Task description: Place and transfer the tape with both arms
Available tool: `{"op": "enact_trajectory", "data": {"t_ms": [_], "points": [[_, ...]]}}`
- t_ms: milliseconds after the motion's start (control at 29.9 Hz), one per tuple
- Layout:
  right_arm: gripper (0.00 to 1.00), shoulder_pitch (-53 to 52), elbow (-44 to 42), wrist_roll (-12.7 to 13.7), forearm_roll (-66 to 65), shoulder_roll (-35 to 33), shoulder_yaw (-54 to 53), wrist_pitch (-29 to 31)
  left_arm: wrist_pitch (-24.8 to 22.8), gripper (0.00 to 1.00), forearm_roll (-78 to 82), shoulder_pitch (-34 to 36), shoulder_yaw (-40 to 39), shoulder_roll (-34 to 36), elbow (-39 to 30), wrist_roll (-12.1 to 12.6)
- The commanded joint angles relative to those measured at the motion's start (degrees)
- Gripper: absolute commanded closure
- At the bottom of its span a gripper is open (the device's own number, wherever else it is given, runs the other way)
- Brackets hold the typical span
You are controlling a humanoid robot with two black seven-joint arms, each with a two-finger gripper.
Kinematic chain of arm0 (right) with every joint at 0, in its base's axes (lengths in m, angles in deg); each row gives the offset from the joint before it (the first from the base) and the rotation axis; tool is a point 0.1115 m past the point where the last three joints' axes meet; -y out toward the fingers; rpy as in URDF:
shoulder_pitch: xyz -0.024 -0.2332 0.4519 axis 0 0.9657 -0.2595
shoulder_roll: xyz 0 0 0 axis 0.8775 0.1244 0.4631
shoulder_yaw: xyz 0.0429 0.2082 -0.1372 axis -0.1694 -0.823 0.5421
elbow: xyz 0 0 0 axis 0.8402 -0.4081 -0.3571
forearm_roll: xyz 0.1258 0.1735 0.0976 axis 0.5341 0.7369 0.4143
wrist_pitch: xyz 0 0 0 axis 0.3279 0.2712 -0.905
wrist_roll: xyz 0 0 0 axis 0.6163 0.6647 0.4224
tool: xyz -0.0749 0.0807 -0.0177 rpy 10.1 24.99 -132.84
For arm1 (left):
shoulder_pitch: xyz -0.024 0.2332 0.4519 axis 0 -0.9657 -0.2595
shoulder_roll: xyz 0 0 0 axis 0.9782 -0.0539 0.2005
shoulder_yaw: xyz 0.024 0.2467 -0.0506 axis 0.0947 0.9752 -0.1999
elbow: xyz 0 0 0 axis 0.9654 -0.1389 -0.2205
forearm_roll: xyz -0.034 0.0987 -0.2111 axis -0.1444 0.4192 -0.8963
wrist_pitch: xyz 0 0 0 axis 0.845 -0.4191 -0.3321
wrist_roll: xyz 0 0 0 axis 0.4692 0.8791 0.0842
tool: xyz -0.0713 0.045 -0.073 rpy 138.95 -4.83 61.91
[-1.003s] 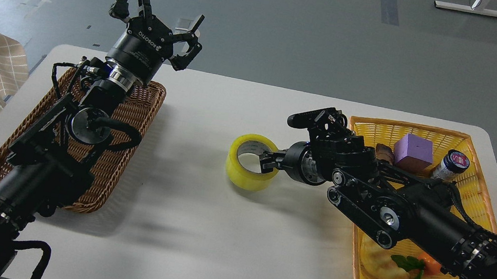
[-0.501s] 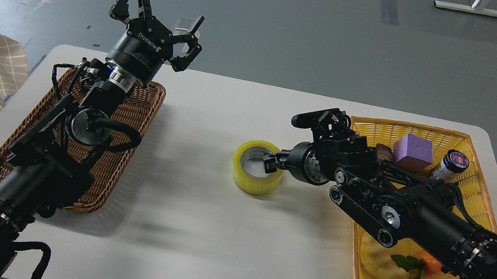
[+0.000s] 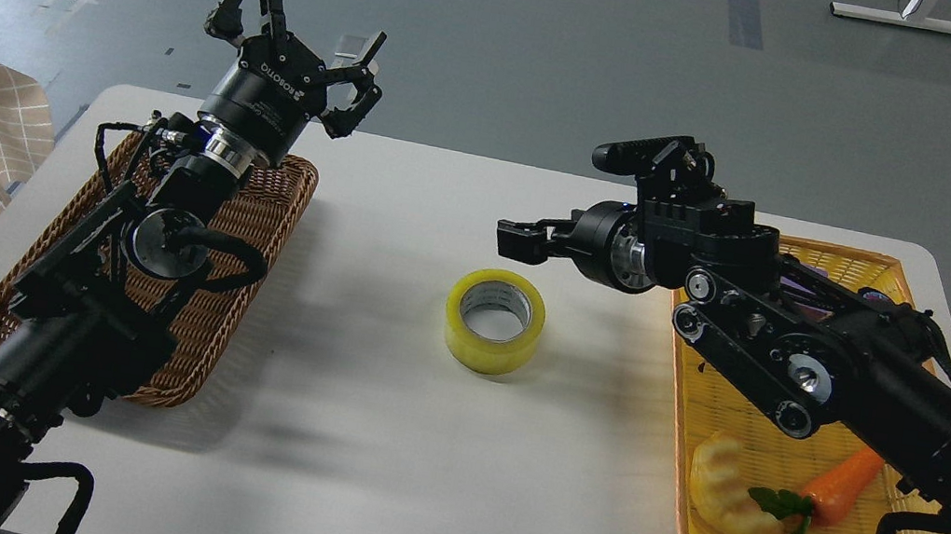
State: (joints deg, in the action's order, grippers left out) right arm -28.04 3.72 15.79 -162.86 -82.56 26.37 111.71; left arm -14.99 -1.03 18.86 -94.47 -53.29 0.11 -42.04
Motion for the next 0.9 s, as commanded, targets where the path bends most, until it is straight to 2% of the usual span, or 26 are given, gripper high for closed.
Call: {"op": "enact_trajectory", "data": {"t_ms": [0,134,401,468,802,869], "points": [[0.0,1.0,5.4,0.0,2.0,-5.6,-6.1,0.0,0.0,0.02,0.0,0.0,0.2,0.2,0.0,0.1],[0.0,3.2,6.5,-0.1,10.7,-8.6,-17.1,0.0,0.0,0.02,0.0,0.2,0.7,0.4,0.0,0.3],[0.0,12.3,4.4,-0.5,34.6,-8.0,-37.4,0.0,0.0,0.02,0.4,1.0,0.7,0.4,0.1,0.4],[0.0,13.3,3.8,-0.5,38.9,-7.8,-40.3,0.0,0.0,0.02,0.5,1.0,0.7,0.3,0.1,0.4],[0.0,16.5,-4.1,-0.6,77.4,-5.7,-52.7,0.0,0.0,0.02,0.8,1.1,0.7,0.3,0.1,0.3],[0.0,16.5,-5.6,-0.6,80.9,-4.3,-54.3,0.0,0.0,0.02,0.9,1.2,0.7,0.3,0.1,0.3]]}}
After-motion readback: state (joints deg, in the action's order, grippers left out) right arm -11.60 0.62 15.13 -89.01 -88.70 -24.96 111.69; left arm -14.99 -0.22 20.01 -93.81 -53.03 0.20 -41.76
